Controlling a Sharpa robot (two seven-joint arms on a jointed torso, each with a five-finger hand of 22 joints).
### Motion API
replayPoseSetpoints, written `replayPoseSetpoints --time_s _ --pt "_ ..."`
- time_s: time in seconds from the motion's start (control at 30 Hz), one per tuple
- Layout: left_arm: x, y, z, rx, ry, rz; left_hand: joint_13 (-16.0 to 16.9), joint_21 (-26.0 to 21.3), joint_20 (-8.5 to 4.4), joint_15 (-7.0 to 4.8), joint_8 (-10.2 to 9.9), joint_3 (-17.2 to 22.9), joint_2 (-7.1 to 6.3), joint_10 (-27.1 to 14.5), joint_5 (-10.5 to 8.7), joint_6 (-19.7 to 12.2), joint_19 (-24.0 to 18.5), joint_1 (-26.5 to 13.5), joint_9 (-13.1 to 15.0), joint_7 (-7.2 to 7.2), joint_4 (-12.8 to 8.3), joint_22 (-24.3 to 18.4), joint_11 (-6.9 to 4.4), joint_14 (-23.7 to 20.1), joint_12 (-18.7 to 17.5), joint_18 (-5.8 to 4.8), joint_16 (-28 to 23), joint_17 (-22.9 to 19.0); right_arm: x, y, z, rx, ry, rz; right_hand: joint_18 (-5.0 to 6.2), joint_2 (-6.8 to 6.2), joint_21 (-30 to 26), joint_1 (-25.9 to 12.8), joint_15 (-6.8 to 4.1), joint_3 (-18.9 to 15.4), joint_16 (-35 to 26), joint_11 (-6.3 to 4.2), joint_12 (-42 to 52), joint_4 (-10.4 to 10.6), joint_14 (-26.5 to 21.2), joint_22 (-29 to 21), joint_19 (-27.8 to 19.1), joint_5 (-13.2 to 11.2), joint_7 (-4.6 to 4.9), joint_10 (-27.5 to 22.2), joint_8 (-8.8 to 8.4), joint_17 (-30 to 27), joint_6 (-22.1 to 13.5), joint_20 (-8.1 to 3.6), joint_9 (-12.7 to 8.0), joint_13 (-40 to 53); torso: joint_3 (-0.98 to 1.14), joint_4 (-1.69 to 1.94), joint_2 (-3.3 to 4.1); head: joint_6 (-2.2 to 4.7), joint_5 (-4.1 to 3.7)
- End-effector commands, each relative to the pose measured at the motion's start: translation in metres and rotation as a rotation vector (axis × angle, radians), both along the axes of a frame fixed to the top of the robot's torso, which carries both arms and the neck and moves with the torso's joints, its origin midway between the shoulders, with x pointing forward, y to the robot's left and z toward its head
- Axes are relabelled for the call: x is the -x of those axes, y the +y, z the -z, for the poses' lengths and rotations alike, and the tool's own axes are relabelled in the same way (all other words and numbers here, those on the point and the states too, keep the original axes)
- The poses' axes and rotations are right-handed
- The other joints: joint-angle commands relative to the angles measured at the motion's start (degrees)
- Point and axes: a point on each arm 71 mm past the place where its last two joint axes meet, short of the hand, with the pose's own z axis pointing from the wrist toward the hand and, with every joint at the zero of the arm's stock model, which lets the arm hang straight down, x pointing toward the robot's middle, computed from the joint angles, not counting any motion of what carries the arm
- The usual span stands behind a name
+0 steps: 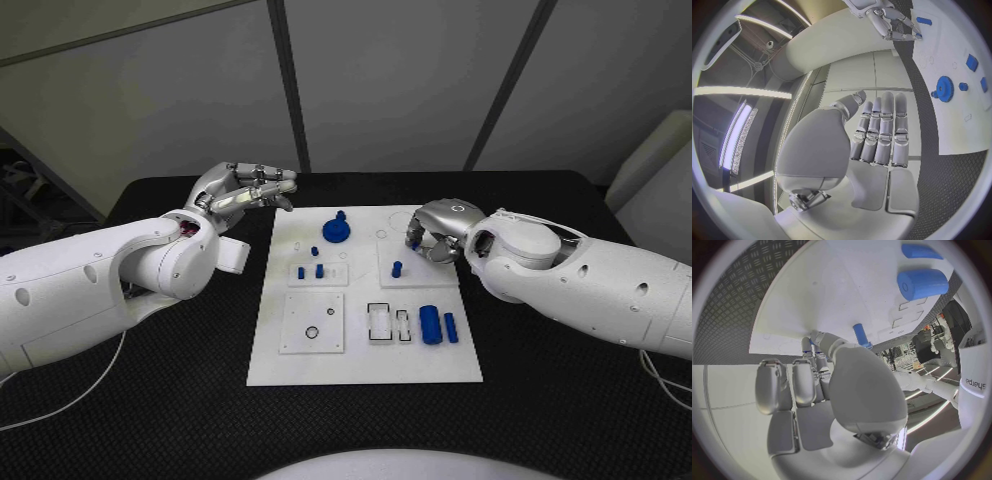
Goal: Assemble the parts on the task board
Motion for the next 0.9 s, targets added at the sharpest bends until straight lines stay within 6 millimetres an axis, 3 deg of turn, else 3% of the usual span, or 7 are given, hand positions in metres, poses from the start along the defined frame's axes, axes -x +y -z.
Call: replayPoseSetpoints --time_s 0.03,0.33,0.53,0.9 --pt "-0.001 0.001 -0.001 0.008 -0.011 0.001 -0.08 -0.38 0.17 -0.05 -0.02 -0.04 0.60 -0.44 0.39 -0.06 0.11 0.25 -0.09 0.57 -0.45 -0.08 -0.02 0.10 0.34 -0.60 -0.30 -0.11 0.002 0.000 -0.006 -0.032 -0.055 0.001 -0.40 0.47 0.35 -0.01 -0.56 0.31 0.33 -1.22 -0.31 -0.05 2.51 5.19 0.45 0.00 0.00 1.59 0.00 -0.11 0.52 -0.02 0.10 0.02 -0.01 -0.01 -0.03 0.11 0.03" --pt "-0.002 0.003 -0.001 0.009 -0.006 -0.003 -0.13 -0.44 0.19 0.03 -0.10 -0.13 0.59 -0.68 0.37 -0.27 0.14 0.29 -0.11 0.70 -0.54 -0.12 0.10 0.12 0.30 -0.63 -0.48 -0.27 0.011 -0.003 -0.016 -0.090 -0.106 -0.012 -0.49 0.13 0.61 -0.25 -0.57 0.34 0.46 -1.21 -0.56 -0.24 2.55 5.55 0.69 -0.04 0.01 1.63 -0.11 0.00 0.57 -0.04 0.12 0.00 -0.02 -0.03 -0.04 0.38 -0.03" --pt "-0.003 0.003 0.000 0.009 -0.003 -0.005 -0.16 -0.50 0.21 0.09 -0.18 -0.20 0.62 -0.87 0.37 -0.45 0.13 0.32 -0.13 0.82 -0.60 -0.16 0.19 0.13 0.28 -0.65 -0.62 -0.39 0.025 0.002 -0.024 -0.144 -0.117 -0.043 -0.56 -0.05 0.80 -0.42 -0.56 0.32 0.49 -1.20 -0.68 -0.30 2.55 5.82 0.89 -0.08 0.03 1.67 -0.16 -0.01 0.59 -0.04 0.14 0.00 0.00 -0.08 0.03 0.49 0.38" --pt "-0.005 -0.003 0.001 0.014 -0.001 0.007 -0.18 -0.52 0.22 0.12 -0.21 -0.22 0.63 -0.95 0.37 -0.52 0.13 0.32 -0.13 0.87 -0.61 -0.17 0.23 0.13 0.27 -0.66 -0.67 -0.43 0.053 0.055 -0.037 -0.242 -0.099 -0.184 -0.59 -0.08 0.90 -0.49 -0.56 0.34 0.49 -1.19 -0.75 -0.33 2.56 5.95 0.99 0.00 0.05 1.68 -0.20 -0.02 0.60 -0.04 0.14 0.00 -0.02 0.10 0.07 0.53 1.61"
